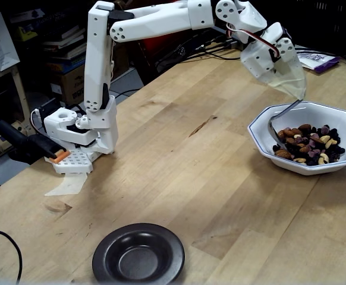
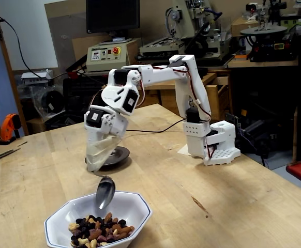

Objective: Use spoon to transfer food from the white bowl to brown plate

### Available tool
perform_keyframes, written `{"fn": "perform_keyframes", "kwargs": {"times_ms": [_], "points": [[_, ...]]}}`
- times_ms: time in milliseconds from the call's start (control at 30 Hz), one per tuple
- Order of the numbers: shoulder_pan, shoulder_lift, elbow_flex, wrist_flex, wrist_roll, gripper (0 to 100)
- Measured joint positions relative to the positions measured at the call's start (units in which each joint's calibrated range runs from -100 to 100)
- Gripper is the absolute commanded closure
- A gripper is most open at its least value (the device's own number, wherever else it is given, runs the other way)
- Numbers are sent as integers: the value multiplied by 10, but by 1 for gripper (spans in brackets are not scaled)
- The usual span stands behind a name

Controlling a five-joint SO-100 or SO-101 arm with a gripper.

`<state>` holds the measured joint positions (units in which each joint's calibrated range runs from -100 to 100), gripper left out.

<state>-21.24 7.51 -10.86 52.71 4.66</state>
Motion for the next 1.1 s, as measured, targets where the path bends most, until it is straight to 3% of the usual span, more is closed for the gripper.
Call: {"fn": "perform_keyframes", "kwargs": {"times_ms": [667, 1100], "points": [[-15, 0, 0, 31, -56, 95], [-15, 49, 0, -5, -60, 95]]}}
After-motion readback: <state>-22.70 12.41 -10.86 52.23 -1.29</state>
